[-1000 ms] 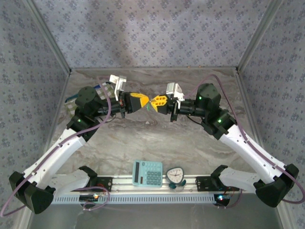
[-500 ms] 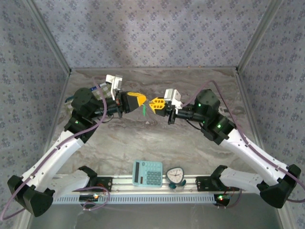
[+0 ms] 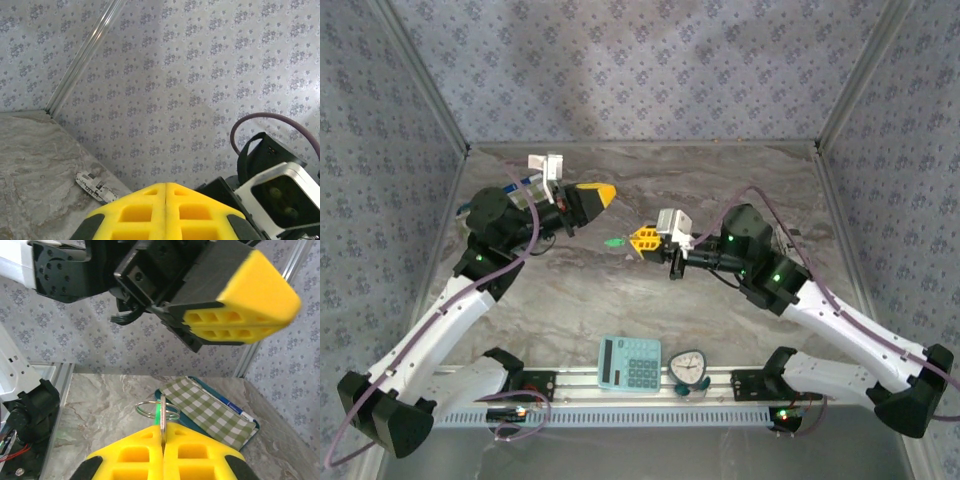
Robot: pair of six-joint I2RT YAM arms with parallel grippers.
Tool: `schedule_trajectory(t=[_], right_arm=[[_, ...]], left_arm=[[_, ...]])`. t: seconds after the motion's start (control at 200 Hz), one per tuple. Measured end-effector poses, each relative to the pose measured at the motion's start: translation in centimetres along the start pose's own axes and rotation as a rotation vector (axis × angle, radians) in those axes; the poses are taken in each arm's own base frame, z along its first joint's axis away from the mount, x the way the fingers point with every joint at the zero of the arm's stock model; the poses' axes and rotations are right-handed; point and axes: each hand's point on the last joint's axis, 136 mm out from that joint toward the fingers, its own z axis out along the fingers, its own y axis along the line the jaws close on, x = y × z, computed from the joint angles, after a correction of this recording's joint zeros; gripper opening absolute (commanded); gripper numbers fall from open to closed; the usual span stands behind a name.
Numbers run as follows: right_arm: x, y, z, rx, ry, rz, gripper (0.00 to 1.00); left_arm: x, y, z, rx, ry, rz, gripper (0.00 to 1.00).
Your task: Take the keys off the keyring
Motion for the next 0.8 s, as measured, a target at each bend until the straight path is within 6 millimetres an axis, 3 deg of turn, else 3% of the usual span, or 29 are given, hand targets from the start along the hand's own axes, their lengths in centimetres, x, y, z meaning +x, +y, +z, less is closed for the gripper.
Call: schedule_trajectory(t=[0.055, 0.25, 0.44, 0.56, 0.8], right_arm=[[0.1, 0.1, 0.1, -0.004, 0.002, 0.001, 0.0], [0.3, -0.2, 0.2, 0.002, 0.009, 0.004, 0.0], [0.2, -1.4, -0.4, 0.017, 0.003, 0.0, 0.0], [-0.5, -2.3, -0.9, 0.029, -0.022, -0.006, 0.0], [-2.1, -3.0, -1.1, 0.015, -0.084, -0.009, 0.0]], left_arm=[[0.0, 0.1, 0.0, -0.004, -0.001, -0.001, 0.02], [0.3, 0.1, 0.0, 0.001, 0.011, 0.007, 0.39], [1.2, -0.7, 0.0, 0.052, 0.06, -0.001, 0.64], [1.5, -1.7, 0.0, 0.109, 0.086, -0.015, 0.7], [3.3, -2.4, 1.0, 0.188, 0.167, -0.066, 0.73]])
